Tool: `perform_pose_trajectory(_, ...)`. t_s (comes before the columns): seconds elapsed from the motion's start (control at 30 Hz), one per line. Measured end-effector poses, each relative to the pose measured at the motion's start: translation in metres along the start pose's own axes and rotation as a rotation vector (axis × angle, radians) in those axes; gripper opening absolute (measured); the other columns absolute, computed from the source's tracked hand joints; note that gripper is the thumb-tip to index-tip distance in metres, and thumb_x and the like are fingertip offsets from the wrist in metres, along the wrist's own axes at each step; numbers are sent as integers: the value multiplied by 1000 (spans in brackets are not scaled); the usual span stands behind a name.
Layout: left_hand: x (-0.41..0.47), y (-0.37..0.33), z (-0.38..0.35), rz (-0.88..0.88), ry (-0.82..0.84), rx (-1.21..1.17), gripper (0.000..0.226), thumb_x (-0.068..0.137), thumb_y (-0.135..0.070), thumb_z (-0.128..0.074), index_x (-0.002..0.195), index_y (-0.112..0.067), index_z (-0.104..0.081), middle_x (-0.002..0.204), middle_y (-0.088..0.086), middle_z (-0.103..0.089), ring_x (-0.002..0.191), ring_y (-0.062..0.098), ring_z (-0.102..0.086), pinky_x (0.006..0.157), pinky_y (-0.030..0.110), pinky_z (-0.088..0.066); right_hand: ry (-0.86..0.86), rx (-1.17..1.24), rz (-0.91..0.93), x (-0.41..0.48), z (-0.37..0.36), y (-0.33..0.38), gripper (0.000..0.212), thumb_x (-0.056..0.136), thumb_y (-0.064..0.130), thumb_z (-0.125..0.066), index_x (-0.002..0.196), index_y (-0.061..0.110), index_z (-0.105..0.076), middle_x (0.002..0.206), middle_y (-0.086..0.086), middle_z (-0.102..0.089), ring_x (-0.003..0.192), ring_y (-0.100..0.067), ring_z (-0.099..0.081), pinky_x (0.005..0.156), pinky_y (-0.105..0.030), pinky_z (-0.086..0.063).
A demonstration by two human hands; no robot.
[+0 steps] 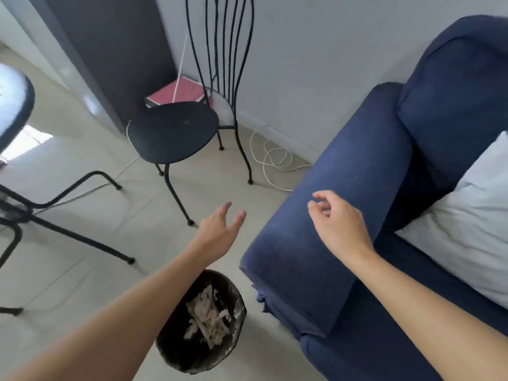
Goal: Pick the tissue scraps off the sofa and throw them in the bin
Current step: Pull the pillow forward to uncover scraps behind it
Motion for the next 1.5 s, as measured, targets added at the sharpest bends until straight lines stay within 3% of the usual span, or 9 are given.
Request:
perform_pose_trajectory(0.1,2,-87,-32,-113,38,16,66,97,-56,-40,153,-22,-31,148,10,-49,134,24,-46,102,32,-35,-62,13,-106,6,63,-54,44,97,48,-45,137,31,-54,127,5,-63,118,-18,-58,94,-42,-52)
perform_pose_trajectory(0.2,3,-171,-79,-209,89,58,66,97,-55,-41,153,-22,-31,143,9,-54,98,17,-64,76,23,-42,-122,14,-196,8,125,-114,51,97,51,-45,144,30,-49,139,0,-58,126,-22,-55,97,-42,-48)
perform_pose_trajectory(0.37,0,-289,-174,-289,248,63,81,88,-70,-42,156,-29,-21,153,3,-43,136,23,-43,110,37,-36,-228,-49,-349,7,219,-227,67,93,62,-44,153,31,-35,159,-6,-37,143,-28,-40,111,-46,-41)
perform_pose_trajectory(0.5,-4,-363,-256,-345,329,93,91,85,-72,-47,157,-26,-16,160,1,-30,144,21,-31,115,39,-29,-272,-44,-492,-4,279,-314,89,89,72,-45,159,36,-3,169,-12,4,156,-31,0,122,-52,-22)
perform_pose_trajectory(0.6,0,-404,-316,-350,358,104,96,84,-70,-53,157,-20,-15,161,-2,-26,145,20,-28,109,33,-30,-399,-34,-563,-11,316,-375,101,86,70,-54,158,36,9,168,-18,12,156,-35,6,124,-55,-16)
perform_pose_trajectory(0.83,51,-439,-403,-299,343,25,109,53,-84,-70,139,-27,-32,139,-8,-44,123,18,-51,95,38,-49,-491,411,-684,-4,344,-482,137,64,74,-74,156,32,19,170,-5,8,157,-25,0,124,-54,-15)
perform_pose_trajectory(1.0,84,-441,-437,-247,305,-179,118,44,-75,-84,137,-41,-20,137,-8,-46,123,18,-52,101,40,-47,-362,782,-633,24,330,-512,137,61,67,-83,156,42,13,159,7,-33,143,-18,-40,114,-38,-38)
perform_pose_trajectory(1.27,79,-440,-435,-166,242,-74,93,54,-81,-73,117,-31,-27,116,-6,-52,101,20,-56,81,35,-47,-394,669,-626,34,333,-510,92,75,67,-73,148,42,-22,124,22,-51,127,-16,-52,107,-35,-43)
perform_pose_trajectory(1.5,35,-431,-406,-142,248,144,89,55,-91,-58,108,-26,-31,85,-10,-48,87,26,-58,82,44,-54,-409,529,-659,-10,334,-480,91,65,84,-65,142,42,-39,124,19,-61,117,-15,-61,106,-39,-48)
Point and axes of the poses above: each hand's wrist, its own x-axis towards the middle knuckle, its own z-axis out of the back of the hand, y = z × x, the point moved 5 cm from there along x, towards the middle knuckle
